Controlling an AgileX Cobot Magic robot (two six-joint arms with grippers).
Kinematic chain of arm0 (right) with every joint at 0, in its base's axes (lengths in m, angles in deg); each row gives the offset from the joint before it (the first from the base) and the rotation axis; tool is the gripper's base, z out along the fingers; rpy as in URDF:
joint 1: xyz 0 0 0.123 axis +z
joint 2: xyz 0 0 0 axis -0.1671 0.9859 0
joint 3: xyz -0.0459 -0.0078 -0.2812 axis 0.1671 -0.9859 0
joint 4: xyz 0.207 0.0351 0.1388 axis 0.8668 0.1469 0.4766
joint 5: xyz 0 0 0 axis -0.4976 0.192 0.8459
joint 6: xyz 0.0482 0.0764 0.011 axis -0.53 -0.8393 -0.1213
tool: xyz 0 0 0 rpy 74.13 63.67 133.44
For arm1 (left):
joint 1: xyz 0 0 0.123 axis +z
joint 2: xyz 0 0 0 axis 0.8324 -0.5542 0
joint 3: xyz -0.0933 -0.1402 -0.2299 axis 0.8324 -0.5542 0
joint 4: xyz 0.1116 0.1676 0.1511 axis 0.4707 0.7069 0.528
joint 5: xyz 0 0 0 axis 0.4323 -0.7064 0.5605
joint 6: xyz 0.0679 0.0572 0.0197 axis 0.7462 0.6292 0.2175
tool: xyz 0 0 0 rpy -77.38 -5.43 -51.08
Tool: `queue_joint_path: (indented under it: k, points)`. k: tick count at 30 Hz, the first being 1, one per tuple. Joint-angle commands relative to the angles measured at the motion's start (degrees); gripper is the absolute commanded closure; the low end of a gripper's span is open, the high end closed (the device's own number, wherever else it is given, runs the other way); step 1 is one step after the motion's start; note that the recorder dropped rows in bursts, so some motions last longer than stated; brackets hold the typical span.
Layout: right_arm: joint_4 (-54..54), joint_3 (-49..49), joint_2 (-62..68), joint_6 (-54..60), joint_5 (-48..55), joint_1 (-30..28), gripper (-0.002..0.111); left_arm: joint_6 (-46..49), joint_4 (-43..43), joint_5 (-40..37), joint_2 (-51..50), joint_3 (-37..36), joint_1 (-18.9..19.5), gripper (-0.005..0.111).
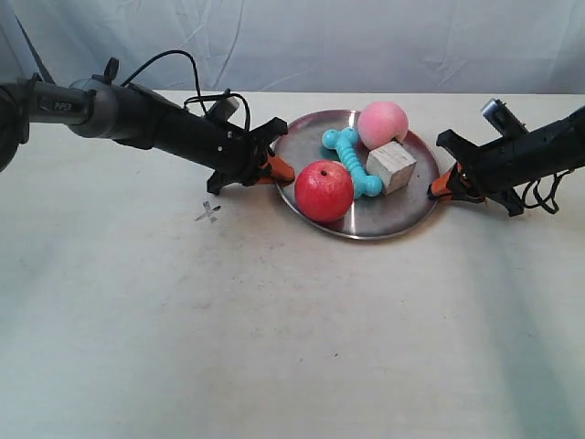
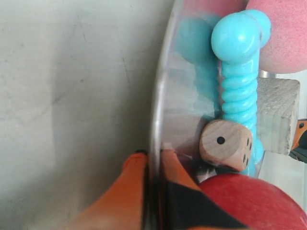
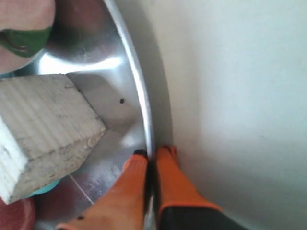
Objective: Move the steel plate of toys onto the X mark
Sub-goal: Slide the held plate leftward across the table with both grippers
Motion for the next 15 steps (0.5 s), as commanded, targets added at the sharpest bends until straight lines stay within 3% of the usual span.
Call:
queue_joint_path:
  k: [1,15]
  points:
    - [-3.43,-0.27,-0.89,0.57,4.04,1.19,0.109,-0.77,-0.02,-3.72,-0.22,-0.14,-0.86,0.107]
    - [-4.81,5.24,-3.55,-5.94,12.53,1.70,0.109,-15.04,13.78,-8.27,2.86,4.12,1.90,0.107]
